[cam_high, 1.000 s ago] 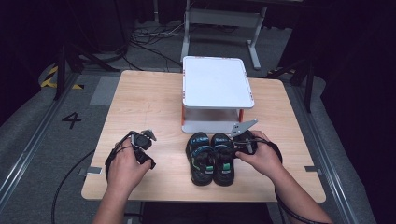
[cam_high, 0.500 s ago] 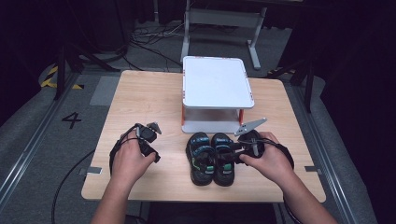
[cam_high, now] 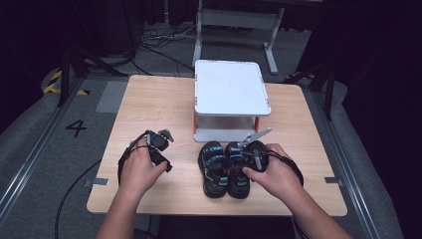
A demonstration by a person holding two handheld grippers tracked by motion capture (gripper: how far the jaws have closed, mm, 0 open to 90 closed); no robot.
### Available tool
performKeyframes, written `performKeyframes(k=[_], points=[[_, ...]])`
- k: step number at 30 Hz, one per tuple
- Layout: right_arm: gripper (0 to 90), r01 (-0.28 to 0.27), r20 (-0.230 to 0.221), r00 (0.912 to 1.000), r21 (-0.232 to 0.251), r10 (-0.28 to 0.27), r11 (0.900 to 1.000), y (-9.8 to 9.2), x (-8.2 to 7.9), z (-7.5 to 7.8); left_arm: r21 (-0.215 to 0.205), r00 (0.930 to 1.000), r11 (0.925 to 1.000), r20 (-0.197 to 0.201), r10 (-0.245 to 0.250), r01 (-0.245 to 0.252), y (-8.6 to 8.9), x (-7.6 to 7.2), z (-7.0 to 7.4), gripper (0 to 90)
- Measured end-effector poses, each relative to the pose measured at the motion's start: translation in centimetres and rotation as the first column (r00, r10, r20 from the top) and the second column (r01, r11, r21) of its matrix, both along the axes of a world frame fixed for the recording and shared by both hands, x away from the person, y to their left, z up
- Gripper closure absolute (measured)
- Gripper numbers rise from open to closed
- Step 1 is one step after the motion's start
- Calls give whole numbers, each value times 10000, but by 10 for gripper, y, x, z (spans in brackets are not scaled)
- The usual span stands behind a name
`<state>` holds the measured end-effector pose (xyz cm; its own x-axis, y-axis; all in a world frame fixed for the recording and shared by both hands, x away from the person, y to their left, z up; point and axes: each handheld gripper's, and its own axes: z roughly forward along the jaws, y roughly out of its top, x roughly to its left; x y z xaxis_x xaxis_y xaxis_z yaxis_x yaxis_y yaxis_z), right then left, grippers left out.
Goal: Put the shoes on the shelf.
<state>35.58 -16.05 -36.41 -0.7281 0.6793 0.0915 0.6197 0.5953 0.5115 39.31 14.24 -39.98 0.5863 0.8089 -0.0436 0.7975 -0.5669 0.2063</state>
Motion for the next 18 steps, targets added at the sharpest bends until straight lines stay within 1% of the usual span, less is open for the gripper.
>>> performKeyframes(k=[1,2,3,4,5,6,7,9,10,11,14,15,16,17,18], points=[[549,0,0,10000,0,0,10000,0,0,0,24,10000,10000,35,-28,28,0,-1,0,316],[554,85,-25,10000,-20,-85,10000,1,0,-1,-60,10000,10000,0,1,-1,1,-2,0,317],[554,159,-81,9998,-15,-159,9999,2,0,-3,-45,10000,10000,-38,-49,49,2,-3,0,318],[555,189,-138,9997,3,-189,9998,3,1,-4,-60,10000,10000,-22,77,-77,2,-4,-1,318],[561,236,-204,9995,-51,-237,9997,6,1,-6,7,10000,10000,-53,30,-30,3,-5,-1,317],[564,258,-221,9994,-107,-260,9996,7,1,-8,-17,10000,10000,-40,65,-65,4,-6,-2,317],[567,269,-154,9995,-245,-273,9993,10,1,-10,-35,10000,10000,-52,81,-81,4,-7,-2,317],[570,374,-145,9992,-338,-379,9987,11,1,-12,7,10000,10000,-59,56,-56,4,-8,-2,317],[571,498,-222,9985,-359,-506,9981,14,2,-15,-8,10000,10000,-60,65,-65,4,-9,-3,317],[572,746,-504,9958,-283,-760,9968,17,5,-21,39,10000,10000,-39,67,-67,4,-10,-3,317],[568,836,-563,9948,-156,-843,9964,19,8,-25,-3,9999,10000,-84,83,-83,6,-12,-4,318],[562,845,-558,9948,-156,-853,9963,20,8,-25,68,10000,9999,-8,84,-84,6,-12,-4,318],[539,917,-553,9942,-80,-920,9958,23,7,-26,43,9999,9999,-55,96,-95,7,-13,-4,319],[511,997,-654,9929,-9,-996,9950,25,5,-27,35,9999,9999,-73,140,-140,7,-13,-4,319],[516,1217,-943,9877,-347,-1245,9920,25,2,-29,94,10000,9999,-21,88,-88,8,-13,-4,320]])
